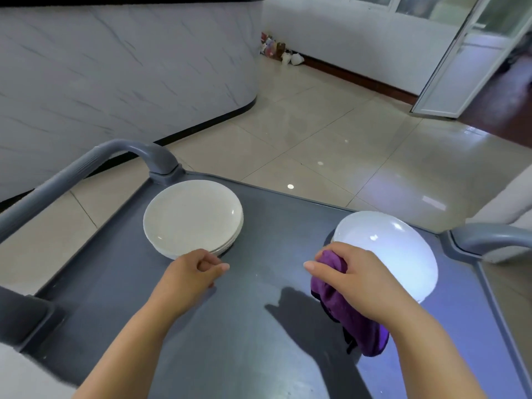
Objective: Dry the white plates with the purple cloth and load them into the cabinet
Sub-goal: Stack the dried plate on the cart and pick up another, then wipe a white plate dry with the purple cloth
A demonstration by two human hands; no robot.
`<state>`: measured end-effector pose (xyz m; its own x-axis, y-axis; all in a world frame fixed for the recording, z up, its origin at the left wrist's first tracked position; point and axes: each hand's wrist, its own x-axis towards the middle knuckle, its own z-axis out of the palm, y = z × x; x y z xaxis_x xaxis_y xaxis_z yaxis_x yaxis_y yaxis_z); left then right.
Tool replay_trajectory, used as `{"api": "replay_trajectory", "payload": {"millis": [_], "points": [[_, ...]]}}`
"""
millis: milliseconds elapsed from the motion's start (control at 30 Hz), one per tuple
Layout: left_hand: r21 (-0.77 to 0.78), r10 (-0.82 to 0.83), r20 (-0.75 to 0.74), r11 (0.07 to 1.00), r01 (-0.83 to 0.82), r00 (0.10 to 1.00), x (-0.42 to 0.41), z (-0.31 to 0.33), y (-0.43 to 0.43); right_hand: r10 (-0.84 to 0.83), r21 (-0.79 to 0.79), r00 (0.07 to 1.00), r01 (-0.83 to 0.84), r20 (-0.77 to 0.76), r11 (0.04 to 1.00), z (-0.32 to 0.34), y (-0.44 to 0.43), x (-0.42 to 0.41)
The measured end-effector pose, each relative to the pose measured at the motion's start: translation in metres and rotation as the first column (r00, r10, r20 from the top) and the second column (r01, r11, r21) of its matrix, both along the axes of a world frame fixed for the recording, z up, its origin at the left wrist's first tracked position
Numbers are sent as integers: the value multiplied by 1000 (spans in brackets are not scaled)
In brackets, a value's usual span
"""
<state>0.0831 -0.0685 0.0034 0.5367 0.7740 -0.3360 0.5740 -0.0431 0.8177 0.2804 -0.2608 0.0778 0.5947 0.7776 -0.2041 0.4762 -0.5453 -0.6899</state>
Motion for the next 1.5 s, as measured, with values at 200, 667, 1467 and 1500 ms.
{"api": "replay_trajectory", "payload": {"millis": [200,667,1467,1500], "points": [[58,-161,-75,985,165,984,48,-12,-55,3,-53,1000,-5,-28,999,1,-73,28],[-12,-13,-3,1000,13,1000,186,-40,-164,-315,-41,949,314,-28,949,-31,-196,98],[-582,413,314,795,-170,855,178,-16,-178,-359,55,899,357,250,932,-54,-211,119],[-605,436,341,780,-161,833,176,-13,-178,-349,56,903,347,251,936,-54,-211,119]]}}
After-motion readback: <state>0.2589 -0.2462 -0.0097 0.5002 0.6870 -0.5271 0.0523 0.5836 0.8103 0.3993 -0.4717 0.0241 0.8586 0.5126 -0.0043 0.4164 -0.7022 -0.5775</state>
